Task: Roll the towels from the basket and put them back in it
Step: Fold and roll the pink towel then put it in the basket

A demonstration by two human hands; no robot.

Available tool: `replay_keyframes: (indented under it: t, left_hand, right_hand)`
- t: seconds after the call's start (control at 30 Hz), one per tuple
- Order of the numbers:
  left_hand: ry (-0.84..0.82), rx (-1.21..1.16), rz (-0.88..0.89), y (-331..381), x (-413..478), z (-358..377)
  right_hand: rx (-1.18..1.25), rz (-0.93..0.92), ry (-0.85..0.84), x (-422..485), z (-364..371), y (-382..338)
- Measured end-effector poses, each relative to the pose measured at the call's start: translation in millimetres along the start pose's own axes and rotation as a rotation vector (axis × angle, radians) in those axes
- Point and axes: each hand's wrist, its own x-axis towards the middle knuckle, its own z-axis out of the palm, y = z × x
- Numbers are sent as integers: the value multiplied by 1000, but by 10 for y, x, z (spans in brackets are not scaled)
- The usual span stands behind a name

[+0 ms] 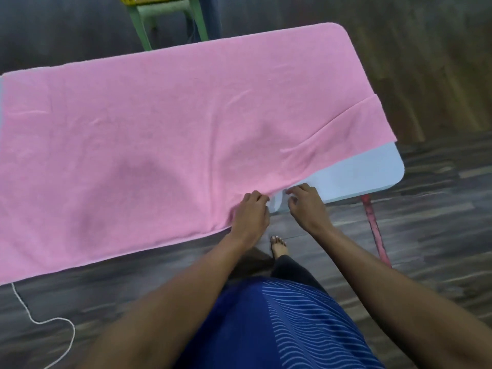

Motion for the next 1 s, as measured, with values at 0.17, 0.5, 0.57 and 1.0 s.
replay_keyframes:
  t: [0.17, 0.5, 0.57, 1.0]
  left_hand:
    - [74, 115, -79, 102, 84, 182]
    - [-8, 154, -48, 255, 24, 317]
    - [-9, 99, -36, 260, -76, 390]
    - [-43, 195, 58, 465, -145, 470]
  right_hand:
    - [-8, -217, -57, 254, -203, 194]
    - [-80, -525, -176, 576, -385, 370]
    - [-121, -555, -144, 516, -444, 504]
    - [-210, -380, 118, -152, -331, 977]
